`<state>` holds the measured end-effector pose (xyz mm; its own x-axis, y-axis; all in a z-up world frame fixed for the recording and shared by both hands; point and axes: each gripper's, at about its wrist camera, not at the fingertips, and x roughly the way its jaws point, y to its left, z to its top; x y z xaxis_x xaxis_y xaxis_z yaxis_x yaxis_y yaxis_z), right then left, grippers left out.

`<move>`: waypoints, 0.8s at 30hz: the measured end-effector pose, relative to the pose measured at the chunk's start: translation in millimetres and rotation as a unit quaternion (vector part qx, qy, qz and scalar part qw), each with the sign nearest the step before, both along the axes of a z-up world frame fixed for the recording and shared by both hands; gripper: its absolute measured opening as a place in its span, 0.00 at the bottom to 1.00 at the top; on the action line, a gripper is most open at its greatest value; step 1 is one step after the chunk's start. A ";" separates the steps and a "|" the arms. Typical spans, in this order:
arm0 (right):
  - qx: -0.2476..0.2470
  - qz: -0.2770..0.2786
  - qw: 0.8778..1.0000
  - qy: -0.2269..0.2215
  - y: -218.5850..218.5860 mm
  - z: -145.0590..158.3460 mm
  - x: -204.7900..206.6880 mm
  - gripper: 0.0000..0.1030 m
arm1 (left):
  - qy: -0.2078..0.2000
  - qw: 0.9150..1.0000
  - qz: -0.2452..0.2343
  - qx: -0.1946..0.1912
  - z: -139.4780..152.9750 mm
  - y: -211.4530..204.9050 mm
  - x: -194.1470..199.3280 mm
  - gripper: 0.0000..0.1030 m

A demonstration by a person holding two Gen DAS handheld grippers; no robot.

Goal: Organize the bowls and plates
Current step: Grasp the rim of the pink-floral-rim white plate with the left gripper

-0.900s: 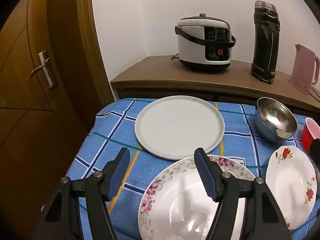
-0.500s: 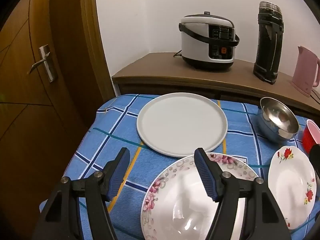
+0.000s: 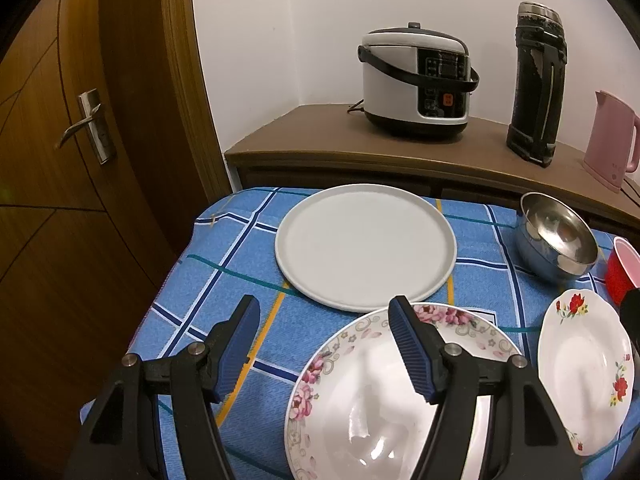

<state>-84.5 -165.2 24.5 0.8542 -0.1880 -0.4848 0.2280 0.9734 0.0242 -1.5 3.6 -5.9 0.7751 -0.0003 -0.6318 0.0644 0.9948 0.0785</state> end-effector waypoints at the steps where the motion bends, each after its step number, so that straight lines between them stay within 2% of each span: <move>1: 0.000 -0.001 1.000 0.000 0.2 0.1 0.0 1.00 | 0.000 1.000 0.000 0.000 0.1 0.4 0.4 0.67; 24: 0.000 0.004 1.000 -0.001 3.6 1.4 -5.5 0.99 | 0.003 1.000 -0.003 -0.002 2.0 8.2 -2.3 0.67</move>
<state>-89.9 -161.6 25.8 0.8569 -0.1811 -0.4826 0.2195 0.9753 0.0238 -3.9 11.8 -3.9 0.7715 -0.0084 -0.6362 0.0712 0.9948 0.0732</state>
